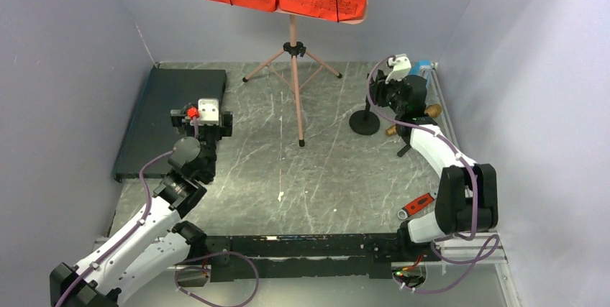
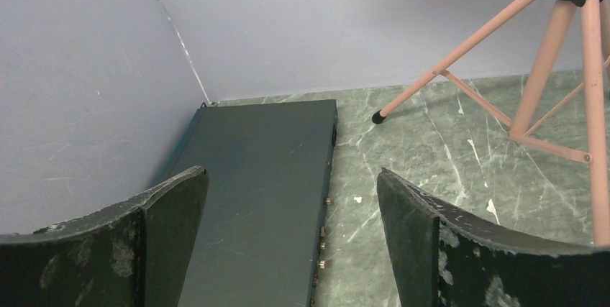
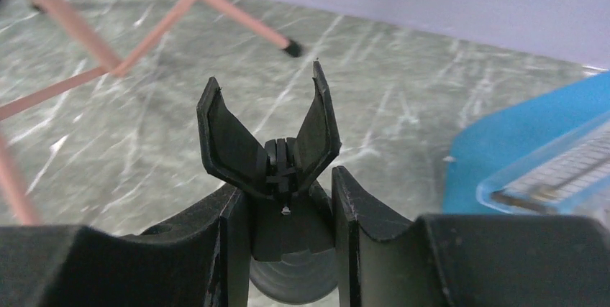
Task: Pack up the instrument practice props
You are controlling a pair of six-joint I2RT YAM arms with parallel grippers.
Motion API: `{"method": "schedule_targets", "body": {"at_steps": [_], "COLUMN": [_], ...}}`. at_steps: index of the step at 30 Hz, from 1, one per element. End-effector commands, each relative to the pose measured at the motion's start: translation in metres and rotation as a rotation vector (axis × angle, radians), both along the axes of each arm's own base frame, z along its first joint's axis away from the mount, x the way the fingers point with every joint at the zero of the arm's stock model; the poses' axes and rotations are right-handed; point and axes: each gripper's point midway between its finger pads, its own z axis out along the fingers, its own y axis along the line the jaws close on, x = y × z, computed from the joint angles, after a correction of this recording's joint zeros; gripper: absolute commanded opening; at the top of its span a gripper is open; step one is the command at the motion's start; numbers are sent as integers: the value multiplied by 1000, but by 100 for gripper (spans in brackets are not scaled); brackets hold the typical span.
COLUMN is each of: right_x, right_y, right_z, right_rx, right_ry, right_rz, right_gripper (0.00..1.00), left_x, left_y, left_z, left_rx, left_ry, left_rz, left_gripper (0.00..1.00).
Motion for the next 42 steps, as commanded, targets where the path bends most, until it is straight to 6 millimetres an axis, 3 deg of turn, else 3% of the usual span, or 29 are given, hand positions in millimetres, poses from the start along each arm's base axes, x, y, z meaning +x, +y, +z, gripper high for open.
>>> {"method": "schedule_targets", "body": {"at_steps": [1,9,12,17,22,28,32,36,42], "right_x": [36,57,57,54,45,30,21,14,10], "right_y": [-35,-82,-87,-87,-90,-80,-61,-2,88], "right_z": [48,46,43,44,60,91,114,118,94], "right_rx": [-23,-29,-31,-34,-62,-39,2,44,119], "right_ry": [-168,-157,-143,-134,-161,-228,-287,-299,-273], "right_rz": [-135,-264,-273,-271,-280,-245,-172,18,228], "right_gripper": [0,0,0,29,61,83,86,87,86], "left_x": [3,8,8,10,13,17,22,27,30], "left_y": [2,7,12,12,5,-6,-23,-37,-52], "left_z": [19,14,16,13,9,6,-1,-4,-5], "left_rx": [-13,14,18,14,10,-3,-24,-55,-97], "left_ry": [-44,-27,-31,-30,-14,-3,33,52,95], "left_rz": [0,26,42,36,0,-57,-133,-189,-249], "left_gripper": [92,92,92,92,92,92,92,92,92]}}
